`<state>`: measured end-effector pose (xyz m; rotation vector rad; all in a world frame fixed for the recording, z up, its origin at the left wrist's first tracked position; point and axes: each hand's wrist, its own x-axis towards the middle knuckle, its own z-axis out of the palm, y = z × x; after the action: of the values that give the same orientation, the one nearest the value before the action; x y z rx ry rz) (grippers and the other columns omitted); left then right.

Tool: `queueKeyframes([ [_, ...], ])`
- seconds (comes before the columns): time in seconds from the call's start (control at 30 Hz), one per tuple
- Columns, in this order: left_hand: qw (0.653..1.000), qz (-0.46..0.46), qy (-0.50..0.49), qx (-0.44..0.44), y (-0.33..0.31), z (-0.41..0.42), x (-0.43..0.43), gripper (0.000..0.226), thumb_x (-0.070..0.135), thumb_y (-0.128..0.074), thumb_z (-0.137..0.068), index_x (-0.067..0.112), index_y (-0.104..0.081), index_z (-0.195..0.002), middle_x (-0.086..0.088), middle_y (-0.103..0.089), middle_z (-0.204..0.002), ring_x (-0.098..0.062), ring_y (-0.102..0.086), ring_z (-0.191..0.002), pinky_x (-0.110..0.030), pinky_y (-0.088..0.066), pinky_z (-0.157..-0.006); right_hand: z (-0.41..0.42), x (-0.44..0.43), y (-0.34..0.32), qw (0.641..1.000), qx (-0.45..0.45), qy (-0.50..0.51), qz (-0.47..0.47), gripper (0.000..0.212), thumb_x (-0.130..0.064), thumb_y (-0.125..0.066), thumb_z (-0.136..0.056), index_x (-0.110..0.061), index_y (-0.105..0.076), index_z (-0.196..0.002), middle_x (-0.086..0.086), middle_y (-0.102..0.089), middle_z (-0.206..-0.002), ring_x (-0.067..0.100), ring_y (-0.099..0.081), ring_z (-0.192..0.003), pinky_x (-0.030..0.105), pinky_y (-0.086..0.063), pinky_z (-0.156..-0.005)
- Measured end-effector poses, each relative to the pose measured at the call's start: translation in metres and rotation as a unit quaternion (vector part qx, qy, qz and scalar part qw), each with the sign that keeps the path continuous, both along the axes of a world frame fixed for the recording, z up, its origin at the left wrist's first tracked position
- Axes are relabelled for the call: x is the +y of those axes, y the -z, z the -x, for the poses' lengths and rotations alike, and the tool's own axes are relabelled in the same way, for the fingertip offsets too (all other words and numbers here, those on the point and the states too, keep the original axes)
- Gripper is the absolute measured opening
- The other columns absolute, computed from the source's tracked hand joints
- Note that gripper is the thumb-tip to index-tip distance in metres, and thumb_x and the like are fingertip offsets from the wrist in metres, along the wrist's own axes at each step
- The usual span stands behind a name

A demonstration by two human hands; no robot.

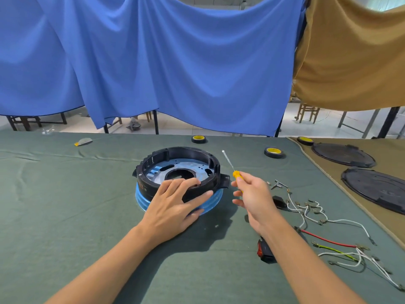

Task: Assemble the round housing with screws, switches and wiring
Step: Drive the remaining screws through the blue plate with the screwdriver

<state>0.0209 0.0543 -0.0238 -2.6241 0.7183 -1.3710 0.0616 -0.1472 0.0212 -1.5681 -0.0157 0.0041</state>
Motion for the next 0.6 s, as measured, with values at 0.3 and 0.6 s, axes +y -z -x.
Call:
queueKeyframes([
  [0.3, 0.974, 0.144, -0.177, 0.012, -0.016, -0.006, -0.055, 0.033, 0.03, -0.063, -0.085, 0.009, -0.068, -0.111, -0.007, -0.066, -0.106, -0.028, -0.062, -0.094, -0.039, -0.044, -0.081, 0.003, -0.01, 0.013, 0.858, -0.06, 0.111, 0.499, 0.02, -0.022, -0.046, -0.096, -0.015, -0.061, -0.107, 0.011, -0.064, -0.108, 0.032, -0.055, -0.092, 0.032, -0.036, -0.068],
  [0.6, 0.929, 0.182, -0.318, 0.056, -0.017, -0.024, -0.094, 0.035, 0.044, -0.057, -0.091, 0.014, -0.067, -0.076, -0.002, -0.065, -0.071, -0.026, -0.057, -0.083, -0.042, -0.03, -0.081, 0.016, 0.0, 0.021, 0.788, -0.176, 0.044, 0.588, 0.022, -0.031, -0.054, -0.09, -0.013, -0.058, -0.103, 0.007, -0.063, -0.107, 0.029, -0.058, -0.104, 0.037, -0.044, -0.084],
])
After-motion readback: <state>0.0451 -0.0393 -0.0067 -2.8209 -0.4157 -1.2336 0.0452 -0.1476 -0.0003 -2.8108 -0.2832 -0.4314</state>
